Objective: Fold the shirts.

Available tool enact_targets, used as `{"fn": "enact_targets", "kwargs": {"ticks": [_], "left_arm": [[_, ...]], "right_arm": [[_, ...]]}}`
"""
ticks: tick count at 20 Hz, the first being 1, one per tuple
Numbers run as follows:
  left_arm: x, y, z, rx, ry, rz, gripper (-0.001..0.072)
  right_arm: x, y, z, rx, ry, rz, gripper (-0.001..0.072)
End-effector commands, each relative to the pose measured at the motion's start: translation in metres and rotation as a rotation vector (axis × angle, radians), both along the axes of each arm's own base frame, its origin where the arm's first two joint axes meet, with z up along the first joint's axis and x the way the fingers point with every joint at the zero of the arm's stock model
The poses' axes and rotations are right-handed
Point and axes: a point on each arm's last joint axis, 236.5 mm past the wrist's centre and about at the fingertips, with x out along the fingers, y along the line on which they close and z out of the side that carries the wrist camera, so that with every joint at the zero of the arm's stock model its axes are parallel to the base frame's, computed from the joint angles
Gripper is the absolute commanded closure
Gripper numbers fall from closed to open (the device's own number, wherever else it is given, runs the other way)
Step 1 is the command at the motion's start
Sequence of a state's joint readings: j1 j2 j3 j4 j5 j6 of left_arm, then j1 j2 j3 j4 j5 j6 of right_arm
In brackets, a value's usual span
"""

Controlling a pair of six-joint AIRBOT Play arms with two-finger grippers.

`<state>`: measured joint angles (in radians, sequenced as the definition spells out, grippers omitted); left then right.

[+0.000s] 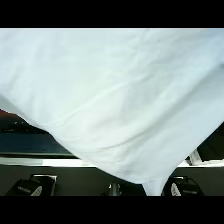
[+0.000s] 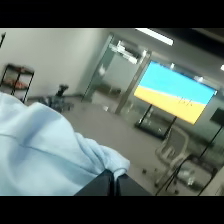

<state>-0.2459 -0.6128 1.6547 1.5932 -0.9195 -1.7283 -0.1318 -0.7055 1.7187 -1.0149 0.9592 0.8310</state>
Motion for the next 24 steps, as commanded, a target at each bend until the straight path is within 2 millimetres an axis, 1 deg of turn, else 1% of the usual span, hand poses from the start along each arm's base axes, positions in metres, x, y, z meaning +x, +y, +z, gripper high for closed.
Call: {"fn": "enact_targets", "kwargs": {"ticks": [1, 2, 4, 5, 6, 8, 10, 11, 12, 14, 16, 17, 18, 19, 20, 21, 22, 23, 24], "left_arm": [[0.053, 0.012, -0.111, 0.144, 0.396, 0.102, 0.0681], [0.075, 0.007, -0.150, 0.175, 0.500, 0.101, 0.0681], [0.115, 0.000, -0.228, 0.220, 0.680, 0.108, 0.0680], [0.135, 0.000, -0.266, 0.206, 0.767, 0.126, 0.0680], [0.152, 0.004, -0.301, 0.195, 0.845, 0.151, 0.0680], [0.175, 0.016, -0.358, 0.173, 0.992, 0.198, 0.0680], [0.187, 0.018, -0.412, 0.113, 1.146, 0.193, 0.0680], [0.189, 0.015, -0.432, 0.069, 1.209, 0.177, 0.0680], [0.190, 0.010, -0.451, 0.028, 1.269, 0.159, 0.0680], [0.191, 0.001, -0.480, -0.022, 1.351, 0.133, 0.0679], [0.191, -0.008, -0.501, -0.049, 1.409, 0.112, 0.0679], [0.191, -0.012, -0.507, -0.063, 1.429, 0.102, 0.0677], [0.190, -0.015, -0.512, -0.068, 1.445, 0.091, 0.0593], [0.187, -0.013, -0.515, -0.064, 1.461, 0.091, 0.0294], [0.181, -0.008, -0.516, -0.035, 1.482, 0.076, 0.0023], [0.170, -0.002, -0.517, 0.003, 1.522, 0.052, 0.0040], [0.154, 0.006, -0.518, 0.060, 1.575, 0.011, 0.0040], [0.138, 0.014, -0.519, 0.096, 1.626, -0.024, 0.0040], [0.123, 0.021, -0.520, 0.099, 1.666, -0.033, 0.0040]], "right_arm": [[0.068, -0.021, -0.118, -0.080, 0.457, -0.040, 0.0691], [0.095, -0.023, -0.159, -0.070, 0.601, -0.019, 0.0691], [0.145, -0.020, -0.228, 0.005, 0.808, 0.029, 0.0691], [0.171, -0.011, -0.260, 0.067, 0.884, 0.069, 0.0691], [0.195, -0.002, -0.291, 0.104, 0.945, 0.084, 0.0691], [0.227, 0.027, -0.347, 0.105, 1.038, 0.128, 0.0691], [0.242, 0.063, -0.396, 0.091, 1.118, 0.175, 0.0690], [0.247, 0.081, -0.419, 0.083, 1.154, 0.194, 0.0689], [0.250, 0.098, -0.441, 0.080, 1.186, 0.207, 0.0689], [0.254, 0.122, -0.474, 0.064, 1.223, 0.227, 0.0688], [0.258, 0.135, -0.494, 0.058, 1.235, 0.234, 0.0688], [0.261, 0.137, -0.498, 0.057, 1.230, 0.230, 0.0653], [0.263, 0.135, -0.497, 0.052, 1.220, 0.221, 0.0468], [0.264, 0.127, -0.493, 0.047, 1.220, 0.217, 0.0232], [0.263, 0.113, -0.486, 0.032, 1.227, 0.216, 0.0144], [0.260, 0.094, -0.478, 0.015, 1.233, 0.217, 0.0144], [0.256, 0.068, -0.472, -0.003, 1.240, 0.208, 0.0143], [0.251, 0.039, -0.470, -0.004, 1.266, 0.184, 0.0143], [0.241, 0.006, -0.474, 0.009, 1.322, 0.151, 0.0146]]}}
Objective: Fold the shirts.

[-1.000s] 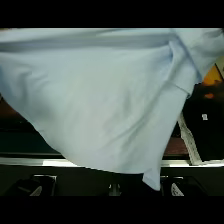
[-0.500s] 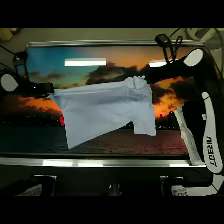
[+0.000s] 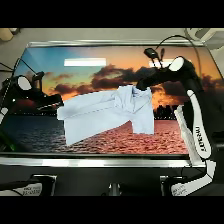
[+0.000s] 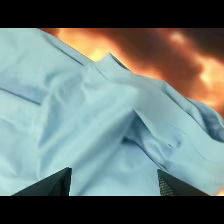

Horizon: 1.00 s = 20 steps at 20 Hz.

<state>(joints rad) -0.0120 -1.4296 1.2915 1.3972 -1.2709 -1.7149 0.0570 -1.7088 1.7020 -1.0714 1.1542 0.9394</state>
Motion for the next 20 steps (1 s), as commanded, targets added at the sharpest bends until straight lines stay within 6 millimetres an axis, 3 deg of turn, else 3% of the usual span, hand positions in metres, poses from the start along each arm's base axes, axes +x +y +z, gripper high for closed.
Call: {"fn": "enact_targets", "kwargs": {"ticks": [1, 2, 4, 6, 8, 12, 17, 18, 19, 20], "left_arm": [[-0.053, 0.014, -0.007, -0.035, 0.161, -0.093, 0.0041], [-0.070, 0.008, -0.011, -0.090, 0.178, -0.085, 0.0043], [-0.110, -0.009, -0.031, -0.197, 0.239, -0.073, 0.0073], [-0.148, -0.023, -0.061, -0.250, 0.309, -0.047, 0.0100], [-0.166, -0.046, -0.076, -0.353, 0.332, -0.019, 0.0100], [-0.161, -0.060, -0.091, -0.399, 0.288, 0.055, 0.0101], [-0.147, -0.075, -0.096, -0.381, 0.233, 0.056, 0.0114], [-0.141, -0.074, -0.097, -0.373, 0.217, 0.088, 0.0269], [-0.136, -0.073, -0.098, -0.370, 0.201, 0.108, 0.0603], [-0.134, -0.073, -0.097, -0.370, 0.194, 0.109, 0.0676]], "right_arm": [[-0.035, -0.085, -0.009, -0.042, 0.159, -0.026, 0.0167], [-0.052, -0.109, -0.022, -0.048, 0.241, -0.047, 0.0179], [-0.083, -0.132, -0.050, -0.040, 0.369, -0.058, 0.0178], [-0.105, -0.134, -0.076, -0.020, 0.452, -0.065, 0.0178], [-0.122, -0.129, -0.094, -0.009, 0.504, -0.051, 0.0178], [-0.130, -0.126, -0.108, -0.002, 0.528, -0.063, 0.0177], [-0.109, -0.121, -0.108, 0.038, 0.464, -0.110, 0.0150], [-0.104, -0.113, -0.109, 0.068, 0.456, -0.115, 0.0148], [-0.101, -0.105, -0.113, 0.076, 0.454, -0.108, 0.0142], [-0.098, -0.098, -0.119, 0.068, 0.451, -0.097, 0.0134]]}}
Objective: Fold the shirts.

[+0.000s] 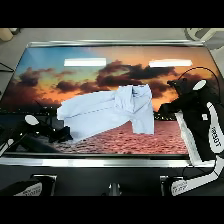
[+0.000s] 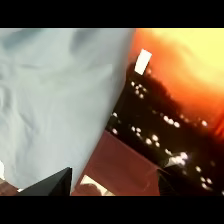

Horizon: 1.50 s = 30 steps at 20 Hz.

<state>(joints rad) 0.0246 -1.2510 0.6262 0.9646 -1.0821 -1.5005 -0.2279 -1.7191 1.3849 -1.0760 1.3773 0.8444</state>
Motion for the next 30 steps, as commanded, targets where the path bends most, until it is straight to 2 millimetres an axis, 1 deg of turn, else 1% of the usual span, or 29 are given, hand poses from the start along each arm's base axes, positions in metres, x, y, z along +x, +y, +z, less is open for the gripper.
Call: {"fn": "enact_targets", "kwargs": {"ticks": [1, 4, 5, 6, 8, 9, 10, 11, 12, 13, 14, 15, 16, 17, 18, 19, 20, 21, 22, 23, 24, 25, 26, 27, 28, 30], "left_arm": [[0.013, -0.004, 0.001, 0.000, -0.030, 0.051, 0.0678], [0.019, -0.005, 0.015, -0.003, -0.079, 0.038, 0.0679], [0.022, -0.005, 0.021, -0.004, -0.104, 0.038, 0.0678], [0.024, -0.005, 0.028, -0.004, -0.127, 0.039, 0.0678], [0.028, -0.007, 0.040, -0.015, -0.169, 0.045, 0.0679], [0.032, -0.009, 0.046, -0.025, -0.191, 0.056, 0.0678], [0.035, -0.010, 0.050, -0.032, -0.207, 0.066, 0.0679], [0.038, -0.010, 0.054, -0.034, -0.223, 0.067, 0.0679], [0.044, -0.009, 0.061, -0.029, -0.249, 0.065, 0.0679], [0.055, -0.006, 0.077, -0.017, -0.303, 0.056, 0.0680], [0.072, -0.003, 0.103, 0.001, -0.392, 0.045, 0.0680], [0.090, 0.002, 0.140, 0.025, -0.510, 0.026, 0.0680], [0.109, 0.008, 0.189, 0.059, -0.653, 0.014, 0.0680], [0.126, 0.015, 0.258, 0.095, -0.841, 0.019, 0.0680], [0.132, 0.022, 0.333, 0.129, -1.038, 0.040, 0.0680], [0.126, 0.030, 0.422, 0.161, -1.264, 0.076, 0.0680], [0.105, 0.037, 0.501, 0.185, -1.468, 0.118, 0.0680], [0.073, 0.044, 0.575, 0.198, -1.664, 0.166, 0.0680], [0.036, 0.047, 0.628, 0.186, -1.806, 0.212, 0.0680], [0.006, 0.048, 0.660, 0.160, -1.890, 0.242, 0.0680], [-0.017, 0.047, 0.677, 0.130, -1.929, 0.262, 0.0680], [-0.032, 0.047, 0.682, 0.106, -1.943, 0.276, 0.0680], [-0.043, 0.046, 0.684, 0.098, -1.949, 0.277, 0.0680], [-0.049, 0.046, 0.684, 0.107, -1.953, 0.275, 0.0680], [-0.052, 0.049, 0.684, 0.128, -1.956, 0.275, 0.0680], [-0.050, 0.056, 0.681, 0.187, -1.954, 0.280, 0.0680]], "right_arm": [[0.018, 0.022, -0.014, 0.014, -0.040, -0.008, 0.0078], [0.044, 0.039, -0.028, -0.019, -0.126, -0.018, 0.0094], [0.052, 0.045, -0.029, -0.022, -0.157, -0.024, 0.0121], [0.060, 0.051, -0.028, -0.024, -0.190, -0.032, 0.0175], [0.068, 0.058, -0.027, -0.030, -0.225, -0.034, 0.0258], [0.069, 0.061, -0.028, -0.031, -0.222, -0.042, 0.0346], [0.068, 0.063, -0.028, -0.019, -0.205, -0.059, 0.0509], [0.065, 0.065, -0.026, -0.007, -0.186, -0.069, 0.0690], [0.063, 0.066, -0.018, -0.002, -0.190, -0.049, 0.0690], [0.064, 0.067, 0.001, -0.003, -0.234, 0.007, 0.0691], [0.069, 0.068, 0.029, -0.007, -0.303, 0.058, 0.0692], [0.075, 0.066, 0.071, -0.031, -0.405, 0.104, 0.0692], [0.082, 0.062, 0.121, -0.063, -0.527, 0.117, 0.0692], [0.086, 0.058, 0.188, -0.104, -0.686, 0.113, 0.0692], [0.082, 0.053, 0.266, -0.149, -0.873, 0.095, 0.0692], [0.067, 0.048, 0.343, -0.194, -1.062, 0.067, 0.0691], [0.040, 0.040, 0.418, -0.252, -1.254, 0.030, 0.0691], [0.000, 0.031, 0.490, -0.316, -1.455, -0.027, 0.0691], [-0.041, 0.024, 0.543, -0.363, -1.613, -0.077, 0.0691], [-0.086, 0.021, 0.582, -0.388, -1.737, -0.113, 0.0692], [-0.119, 0.022, 0.604, -0.393, -1.810, -0.130, 0.0692], [-0.146, 0.024, 0.617, -0.396, -1.859, -0.138, 0.0691], [-0.162, 0.026, 0.622, -0.397, -1.879, -0.137, 0.0691], [-0.172, 0.026, 0.625, -0.402, -1.891, -0.137, 0.0691], [-0.178, 0.024, 0.627, -0.420, -1.901, -0.141, 0.0691], [-0.179, 0.019, 0.627, -0.428, -1.893, -0.163, 0.0691]]}}
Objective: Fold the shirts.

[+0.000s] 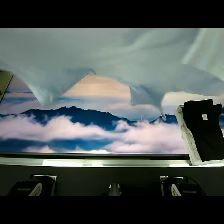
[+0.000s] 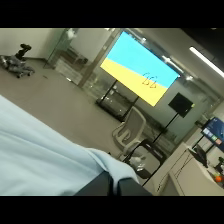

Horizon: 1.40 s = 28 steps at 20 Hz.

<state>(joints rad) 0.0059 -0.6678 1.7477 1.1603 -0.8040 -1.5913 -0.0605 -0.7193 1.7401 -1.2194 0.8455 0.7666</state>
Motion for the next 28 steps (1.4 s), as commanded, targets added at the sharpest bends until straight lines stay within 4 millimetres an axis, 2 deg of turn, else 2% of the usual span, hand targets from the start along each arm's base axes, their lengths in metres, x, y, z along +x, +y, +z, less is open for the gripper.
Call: {"fn": "enact_targets", "kwargs": {"ticks": [1, 3, 4, 5, 6, 7, 9, 11, 13, 15, 16, 18, 21, 23, 25, 26, 27, 28], "left_arm": [[-0.019, 0.012, 0.010, 0.028, -0.034, 0.067, 0.0680], [0.000, 0.018, -0.015, 0.075, 0.064, 0.103, 0.0680], [0.015, 0.023, -0.036, 0.107, 0.143, 0.130, 0.0680], [0.030, 0.030, -0.059, 0.139, 0.226, 0.157, 0.0680], [0.050, 0.037, -0.089, 0.171, 0.326, 0.183, 0.0680], [0.069, 0.043, -0.119, 0.196, 0.419, 0.202, 0.0680], [0.109, 0.051, -0.189, 0.232, 0.598, 0.216, 0.0680], [0.148, 0.055, -0.272, 0.261, 0.781, 0.213, 0.0680], [0.178, 0.056, -0.354, 0.276, 0.943, 0.195, 0.0680], [0.200, 0.059, -0.425, 0.286, 1.088, 0.184, 0.0680], [0.207, 0.063, -0.452, 0.281, 1.155, 0.187, 0.0680], [0.219, 0.079, -0.496, 0.225, 1.269, 0.218, 0.0680], [0.222, 0.095, -0.544, 0.160, 1.391, 0.239, 0.0680], [0.224, 0.081, -0.565, 0.097, 1.441, 0.193, 0.0680], [0.226, 0.051, -0.583, 0.031, 1.487, 0.117, 0.0678], [0.226, 0.042, -0.589, 0.019, 1.505, 0.095, 0.0666], [0.222, 0.036, -0.592, 0.009, 1.528, 0.073, 0.0514], [0.214, 0.037, -0.593, 0.034, 1.556, 0.051, 0.0249]], "right_arm": [[-0.031, -0.007, 0.016, 0.001, -0.064, -0.040, 0.0691], [-0.014, -0.010, -0.002, -0.015, 0.011, -0.050, 0.0691], [0.000, -0.011, -0.017, -0.020, 0.075, -0.052, 0.0691], [0.017, -0.013, -0.037, -0.014, 0.156, -0.056, 0.0691], [0.040, -0.013, -0.065, -0.003, 0.271, -0.046, 0.0690], [0.061, -0.012, -0.099, 0.004, 0.401, -0.036, 0.0690], [0.108, -0.010, -0.189, 0.026, 0.720, -0.013, 0.0691], [0.153, -0.004, -0.272, 0.073, 0.950, 0.019, 0.0691], [0.202, 0.009, -0.354, 0.152, 1.101, 0.039, 0.0691], [0.244, 0.031, -0.414, 0.186, 1.158, 0.049, 0.0691], [0.261, 0.048, -0.438, 0.182, 1.162, 0.065, 0.0690], [0.287, 0.074, -0.468, 0.183, 1.132, 0.079, 0.0689], [0.309, 0.092, -0.488, 0.285, 1.104, 0.056, 0.0688], [0.310, 0.098, -0.506, 0.333, 1.145, 0.043, 0.0688], [0.308, 0.100, -0.525, 0.340, 1.190, 0.043, 0.0687], [0.306, 0.099, -0.529, 0.339, 1.206, 0.041, 0.0600], [0.302, 0.094, -0.525, 0.348, 1.220, 0.040, 0.0363], [0.295, 0.083, -0.516, 0.357, 1.248, 0.039, 0.0205]]}}
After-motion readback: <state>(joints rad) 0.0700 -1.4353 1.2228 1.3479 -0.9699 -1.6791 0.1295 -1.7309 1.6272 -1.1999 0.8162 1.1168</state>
